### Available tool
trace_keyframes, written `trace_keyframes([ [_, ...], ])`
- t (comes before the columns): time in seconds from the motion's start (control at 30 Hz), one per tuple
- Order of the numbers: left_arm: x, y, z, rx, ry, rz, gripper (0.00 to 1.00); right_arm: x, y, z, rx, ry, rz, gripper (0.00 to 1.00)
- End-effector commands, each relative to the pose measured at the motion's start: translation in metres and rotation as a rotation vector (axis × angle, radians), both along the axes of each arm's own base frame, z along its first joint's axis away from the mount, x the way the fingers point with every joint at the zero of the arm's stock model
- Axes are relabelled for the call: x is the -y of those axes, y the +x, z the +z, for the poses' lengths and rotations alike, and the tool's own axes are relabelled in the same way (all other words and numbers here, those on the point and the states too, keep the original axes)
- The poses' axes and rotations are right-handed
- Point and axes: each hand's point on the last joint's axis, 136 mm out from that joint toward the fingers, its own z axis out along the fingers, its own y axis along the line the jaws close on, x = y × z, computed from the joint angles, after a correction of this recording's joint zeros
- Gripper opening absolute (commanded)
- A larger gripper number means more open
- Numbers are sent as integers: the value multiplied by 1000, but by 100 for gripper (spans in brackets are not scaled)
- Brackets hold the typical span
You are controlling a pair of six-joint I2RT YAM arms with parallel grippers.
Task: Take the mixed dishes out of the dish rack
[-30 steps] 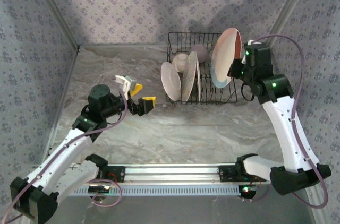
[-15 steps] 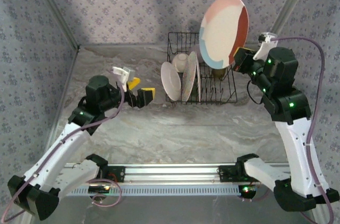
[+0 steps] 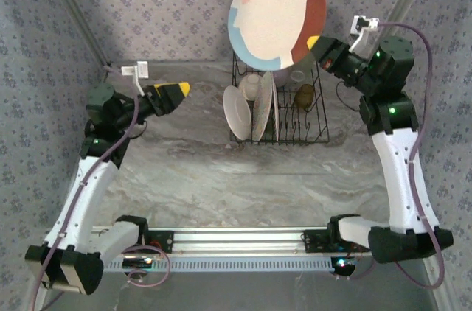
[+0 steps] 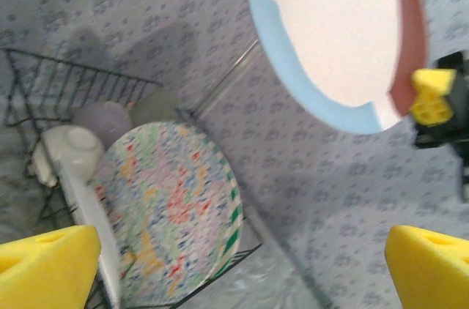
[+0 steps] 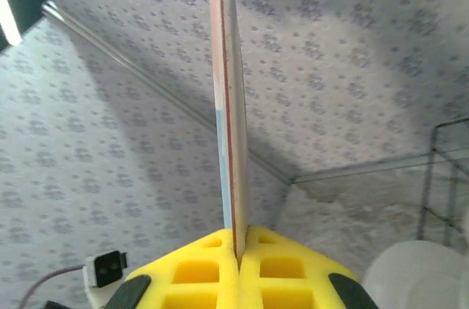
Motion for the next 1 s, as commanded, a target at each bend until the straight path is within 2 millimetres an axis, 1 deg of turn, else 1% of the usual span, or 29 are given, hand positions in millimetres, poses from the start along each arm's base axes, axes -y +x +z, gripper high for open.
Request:
trace_keyframes([
  [0.0, 8, -22, 53, 111, -96, -164, 99, -16, -24, 46, 106, 119, 173, 0],
  [0.17, 14, -12, 70, 108, -150, -229, 99, -27, -22, 35, 73, 115, 223, 0],
  [0.23, 19, -7, 72, 101, -154, -246, 99, -34, -23, 31, 59, 116, 252, 0],
  [0.37, 34, 0, 74, 89, -151, -288, 94, -49, -26, 19, 29, 117, 305, 0],
  [0.5, 49, 2, 78, 84, -152, -327, 87, -58, -26, 7, 0, 116, 329, 0],
  [0.63, 58, 9, 71, 50, -137, -324, 75, -63, -28, 1, -16, 123, 350, 0],
  [0.77, 58, 15, 69, 31, -151, -305, 55, -65, -28, -6, -35, 125, 352, 0],
  [0.83, 57, 17, 68, 24, -152, -291, 51, -65, -28, -8, -40, 125, 350, 0],
  [0.97, 56, 22, 64, 6, -154, -264, 38, -66, -26, -12, -51, 128, 352, 0],
])
